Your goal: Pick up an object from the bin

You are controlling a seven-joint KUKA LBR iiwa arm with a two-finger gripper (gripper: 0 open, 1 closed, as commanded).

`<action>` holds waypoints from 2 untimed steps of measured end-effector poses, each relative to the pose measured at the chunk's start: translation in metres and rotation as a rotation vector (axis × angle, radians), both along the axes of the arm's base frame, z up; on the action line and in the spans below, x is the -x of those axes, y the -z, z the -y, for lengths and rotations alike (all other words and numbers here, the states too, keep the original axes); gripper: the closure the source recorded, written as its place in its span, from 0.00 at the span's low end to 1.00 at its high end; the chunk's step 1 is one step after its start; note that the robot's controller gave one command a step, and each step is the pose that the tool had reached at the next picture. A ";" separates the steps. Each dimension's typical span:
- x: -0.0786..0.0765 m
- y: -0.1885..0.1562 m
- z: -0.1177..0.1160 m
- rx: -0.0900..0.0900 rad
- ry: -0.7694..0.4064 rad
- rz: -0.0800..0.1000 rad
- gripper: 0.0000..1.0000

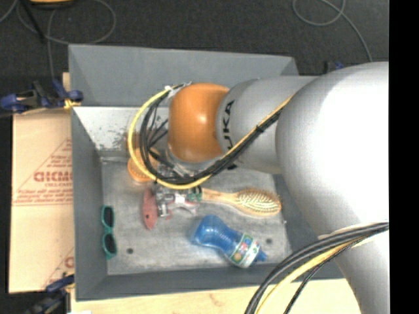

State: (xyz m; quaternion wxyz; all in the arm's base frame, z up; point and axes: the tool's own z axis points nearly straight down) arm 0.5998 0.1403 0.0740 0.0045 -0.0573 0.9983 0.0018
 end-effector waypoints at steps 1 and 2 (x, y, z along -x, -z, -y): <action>0.003 0.002 0.000 0.002 0.000 -0.013 0.00; 0.003 0.002 0.000 0.002 0.000 -0.013 0.00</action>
Offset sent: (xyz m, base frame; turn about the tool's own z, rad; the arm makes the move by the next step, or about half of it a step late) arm 0.0000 0.0000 0.0000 0.0000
